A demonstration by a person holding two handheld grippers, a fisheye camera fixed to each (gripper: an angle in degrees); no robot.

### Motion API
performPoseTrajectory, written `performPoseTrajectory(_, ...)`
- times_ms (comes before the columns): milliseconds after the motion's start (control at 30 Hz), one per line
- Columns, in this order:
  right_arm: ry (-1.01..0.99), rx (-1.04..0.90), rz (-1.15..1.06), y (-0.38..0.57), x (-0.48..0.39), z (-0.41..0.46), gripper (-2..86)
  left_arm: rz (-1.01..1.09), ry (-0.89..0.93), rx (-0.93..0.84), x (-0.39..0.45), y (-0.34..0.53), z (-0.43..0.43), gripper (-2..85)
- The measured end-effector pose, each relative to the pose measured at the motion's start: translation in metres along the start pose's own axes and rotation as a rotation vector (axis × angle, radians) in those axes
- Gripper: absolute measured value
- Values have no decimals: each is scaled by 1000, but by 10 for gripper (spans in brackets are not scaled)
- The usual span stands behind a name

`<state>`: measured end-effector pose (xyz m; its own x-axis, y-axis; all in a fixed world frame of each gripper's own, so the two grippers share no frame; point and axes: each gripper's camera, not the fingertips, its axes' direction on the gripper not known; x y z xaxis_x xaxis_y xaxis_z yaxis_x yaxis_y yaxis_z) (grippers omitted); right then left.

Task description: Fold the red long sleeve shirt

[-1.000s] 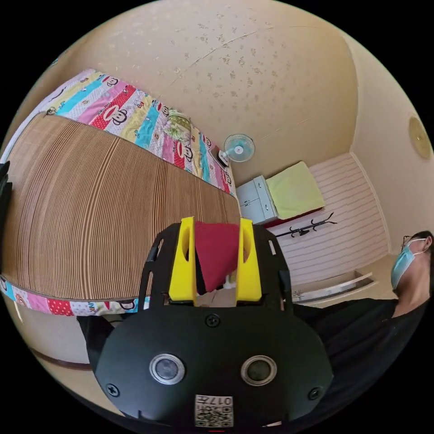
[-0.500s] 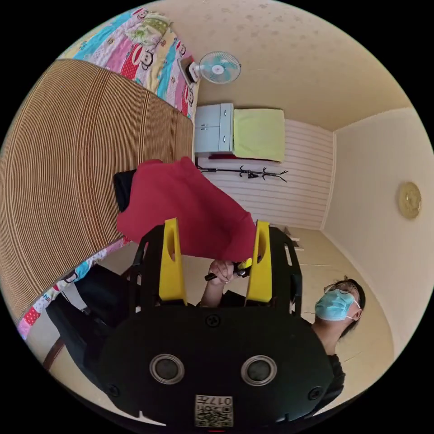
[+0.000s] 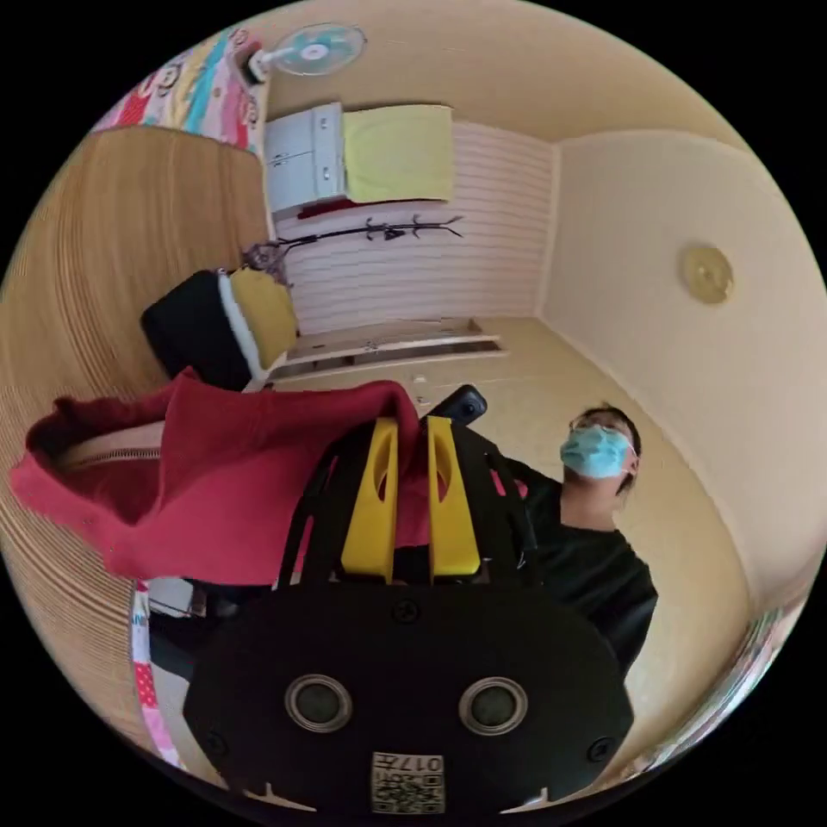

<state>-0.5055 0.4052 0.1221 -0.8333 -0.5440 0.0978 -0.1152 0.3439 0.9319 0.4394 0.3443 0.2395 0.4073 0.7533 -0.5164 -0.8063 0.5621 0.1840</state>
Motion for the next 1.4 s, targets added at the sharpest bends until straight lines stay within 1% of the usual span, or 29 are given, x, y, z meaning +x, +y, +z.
performPoseTrajectory(33,-42,31,-66,-6,-16,2,30,77,36,-7,15,4,-1,55)
performPoseTrajectory(100,-128,86,-195,-12,-42,1,27,404,201,12,76,23,-10,54)
performPoseTrajectory(133,-193,105,-287,-15,-58,-2,25,490,255,27,91,28,-15,53)
performPoseTrajectory(167,-242,105,-364,-17,-72,-7,23,658,371,53,120,41,-25,52)
performPoseTrajectory(200,-260,107,-392,-17,-77,-11,22,808,475,65,147,54,-35,50)
performPoseTrajectory(233,-285,120,-435,-16,-86,-21,19,870,511,62,160,60,-39,49)
performPoseTrajectory(267,-284,148,-455,-12,-91,-34,17,980,545,33,186,73,-43,48)
performPoseTrajectory(300,-275,166,-461,-10,-93,-42,16,1068,541,10,211,86,-46,47)
performPoseTrajectory(367,-199,241,-478,5,-94,-71,13,1169,538,-33,241,106,-48,46)
performPoseTrajectory(400,-172,258,-473,9,-92,-78,13,1218,575,-89,257,117,-46,46)
performPoseTrajectory(467,-22,286,-424,24,-81,-97,16,1254,583,-116,274,133,-39,47)
performPoseTrajectory(533,87,268,-420,37,-74,-104,23,1269,603,-94,280,147,-31,46)
performPoseTrajectory(567,165,249,-414,47,-69,-106,34,1273,647,-83,280,155,-26,46)
performPoseTrajectory(633,217,233,-390,60,-59,-109,56,1275,741,-66,277,164,-18,46)
performPoseTrajectory(700,150,221,-373,73,-46,-114,74,1236,851,-26,267,168,-10,45)
performPoseTrajectory(767,-97,208,-363,89,-27,-122,82,1187,902,5,259,166,-6,44)
performPoseTrajectory(800,-171,210,-359,93,-22,-124,84,1163,906,34,254,164,-5,44)
performPoseTrajectory(833,-303,213,-340,100,-13,-126,86,1151,904,50,252,163,-5,44)
performPoseTrajectory(867,-383,212,-307,105,-7,-126,89,1126,905,81,248,161,-6,44)
performPoseTrajectory(900,-396,208,-283,108,-5,-125,91,1106,919,102,244,158,-6,45)
performPoseTrajectory(967,-340,137,-249,117,-9,-115,104,1082,930,138,240,153,-6,45)
performPoseTrajectory(1067,-302,31,-305,127,-28,-98,116,1025,913,235,234,144,-6,45)
performPoseTrajectory(1167,-303,-7,-304,134,-39,-82,120,991,941,307,228,134,-4,45)
performPoseTrajectory(1233,-276,-34,-299,138,-43,-69,121,989,959,325,227,127,0,45)
performPoseTrajectory(1300,-287,-56,-304,140,-48,-56,116,978,924,347,226,117,7,46)
performPoseTrajectory(1367,-341,-87,-373,141,-65,-40,93,952,874,375,225,110,12,46)
performPoseTrajectory(1400,-333,-91,-388,141,-69,-36,86,925,852,393,224,104,16,46)
